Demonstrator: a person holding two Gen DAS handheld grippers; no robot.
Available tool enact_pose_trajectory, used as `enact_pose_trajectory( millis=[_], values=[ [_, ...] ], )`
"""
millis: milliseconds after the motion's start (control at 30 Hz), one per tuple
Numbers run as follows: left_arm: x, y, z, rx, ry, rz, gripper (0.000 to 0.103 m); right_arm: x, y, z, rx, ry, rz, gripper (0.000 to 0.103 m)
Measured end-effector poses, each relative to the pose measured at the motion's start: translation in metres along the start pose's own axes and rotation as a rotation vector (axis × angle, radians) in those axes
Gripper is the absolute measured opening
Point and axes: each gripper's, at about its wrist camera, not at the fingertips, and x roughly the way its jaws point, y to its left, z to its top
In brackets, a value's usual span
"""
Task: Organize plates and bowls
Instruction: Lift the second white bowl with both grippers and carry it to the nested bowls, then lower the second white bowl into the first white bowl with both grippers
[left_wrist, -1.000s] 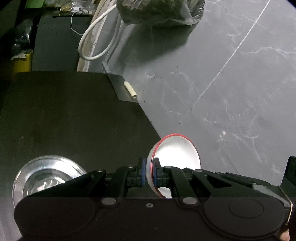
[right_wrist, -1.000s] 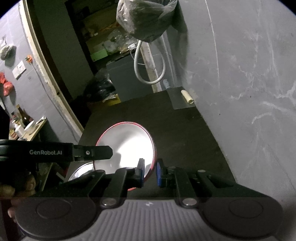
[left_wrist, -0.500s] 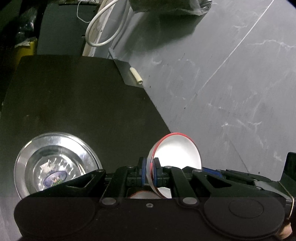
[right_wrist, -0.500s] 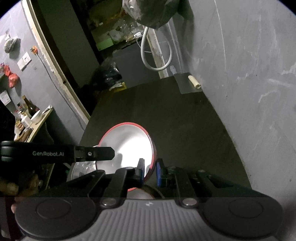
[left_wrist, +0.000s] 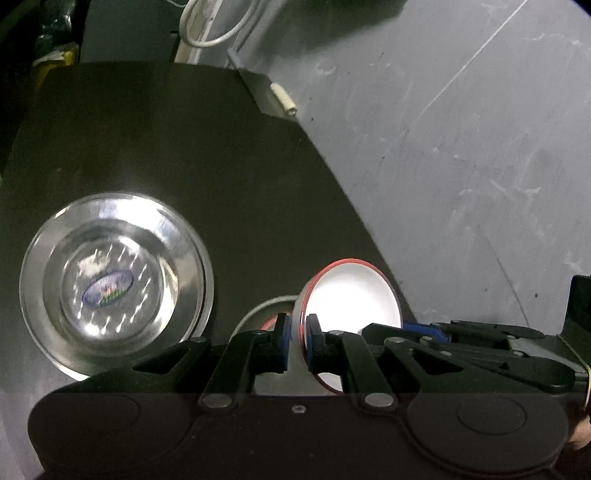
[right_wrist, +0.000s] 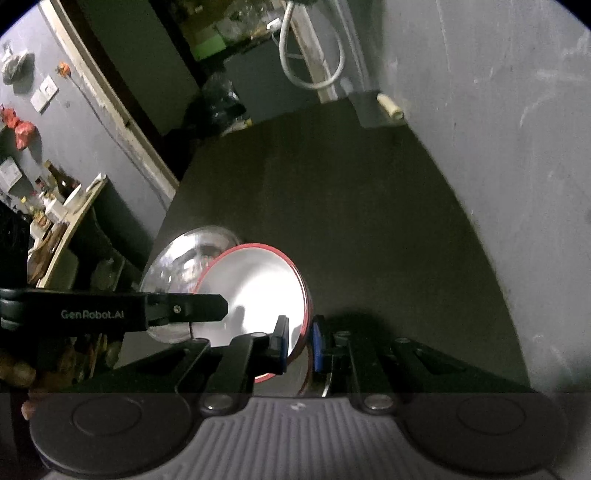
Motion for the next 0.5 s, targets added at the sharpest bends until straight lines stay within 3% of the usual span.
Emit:
enact_pose_trajectory(
  millis=[500],
  values=[
    [0.01, -0.003, -0.012, 0.027, 0.086, 0.063, 0.009, 0.014, 0.004, -0.003, -0.034, 0.094, 0.002, 0.015]
  ],
)
